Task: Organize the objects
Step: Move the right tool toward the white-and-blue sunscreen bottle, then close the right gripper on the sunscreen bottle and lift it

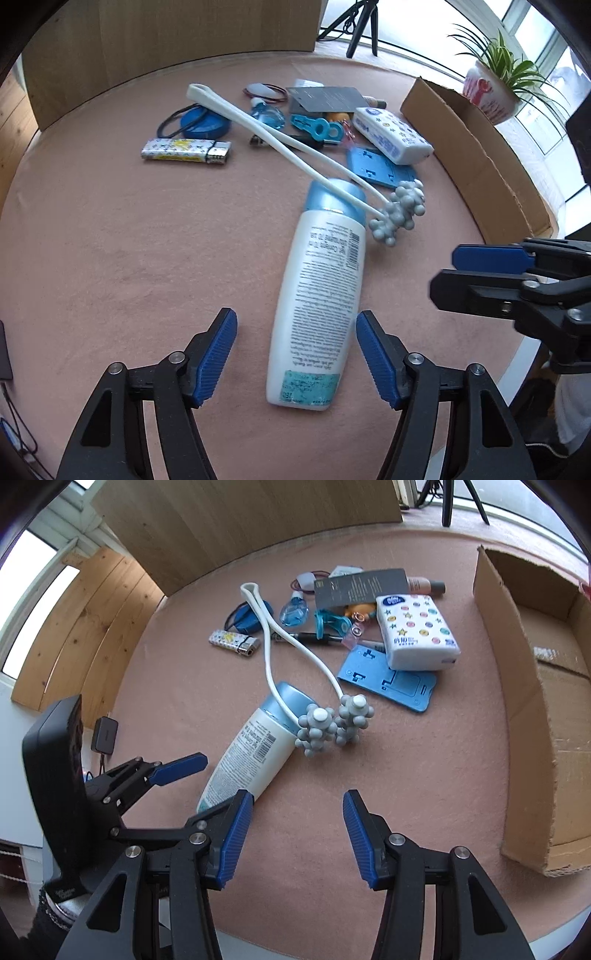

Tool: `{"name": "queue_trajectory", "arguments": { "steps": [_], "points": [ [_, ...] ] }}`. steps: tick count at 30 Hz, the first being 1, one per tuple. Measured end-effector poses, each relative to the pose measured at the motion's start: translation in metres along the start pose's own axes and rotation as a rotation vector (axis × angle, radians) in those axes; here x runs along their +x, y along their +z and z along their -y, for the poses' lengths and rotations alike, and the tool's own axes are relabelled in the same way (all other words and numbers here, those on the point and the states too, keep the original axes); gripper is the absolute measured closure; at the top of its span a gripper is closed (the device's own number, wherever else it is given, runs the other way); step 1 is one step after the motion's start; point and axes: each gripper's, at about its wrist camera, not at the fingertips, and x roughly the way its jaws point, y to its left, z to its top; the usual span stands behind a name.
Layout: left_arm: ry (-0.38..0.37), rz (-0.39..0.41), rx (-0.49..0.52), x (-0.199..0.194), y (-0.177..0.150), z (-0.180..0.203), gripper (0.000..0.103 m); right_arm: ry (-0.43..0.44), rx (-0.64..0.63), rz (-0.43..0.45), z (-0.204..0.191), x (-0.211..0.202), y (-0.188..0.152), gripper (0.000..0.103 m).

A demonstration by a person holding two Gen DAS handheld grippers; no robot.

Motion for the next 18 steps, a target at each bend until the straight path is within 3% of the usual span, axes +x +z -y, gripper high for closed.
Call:
{"name": "queue_trajectory", "arguments": {
  "steps": [5,12,15,18],
  "points": [
    [-0.032,0.009,-0.002,0.004,0.004,0.005,0.033,0.03,0.053,-0.016,0.01,0.011,0.009,0.055],
    [-0.16,-0.021,0.027,0.012,-0.006,0.031,0.04,0.024,0.048,-0.021,0.01,0.017,0.016,0.055],
    [-0.105,-0.003,0.041,0.009,-0.01,0.038,0.039,0.02,0.049,-0.027,0.012,0.022,0.019,0.055],
    [-0.089,0.0,-0.017,0.007,-0.007,0.028,0.038,0.026,0.051,-0.037,0.014,0.027,0.022,0.055]
  ]
}}
